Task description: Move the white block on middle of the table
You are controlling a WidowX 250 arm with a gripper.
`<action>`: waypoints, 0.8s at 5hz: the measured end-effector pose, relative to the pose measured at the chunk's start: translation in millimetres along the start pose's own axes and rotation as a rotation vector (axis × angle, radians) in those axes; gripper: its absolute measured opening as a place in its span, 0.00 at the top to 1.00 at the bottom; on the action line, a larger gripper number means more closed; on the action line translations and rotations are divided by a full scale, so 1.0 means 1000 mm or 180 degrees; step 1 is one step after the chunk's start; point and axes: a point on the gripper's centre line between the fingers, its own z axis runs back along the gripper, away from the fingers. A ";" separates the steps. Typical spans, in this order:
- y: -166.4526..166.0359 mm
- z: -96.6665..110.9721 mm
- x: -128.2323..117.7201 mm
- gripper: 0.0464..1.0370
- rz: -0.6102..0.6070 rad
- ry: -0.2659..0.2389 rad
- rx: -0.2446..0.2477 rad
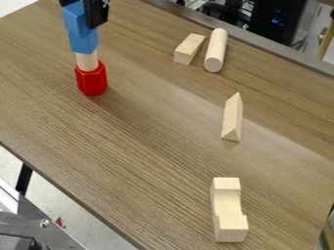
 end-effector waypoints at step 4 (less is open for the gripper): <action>0.010 0.024 0.018 0.04 0.0174 -0.0233 -0.0032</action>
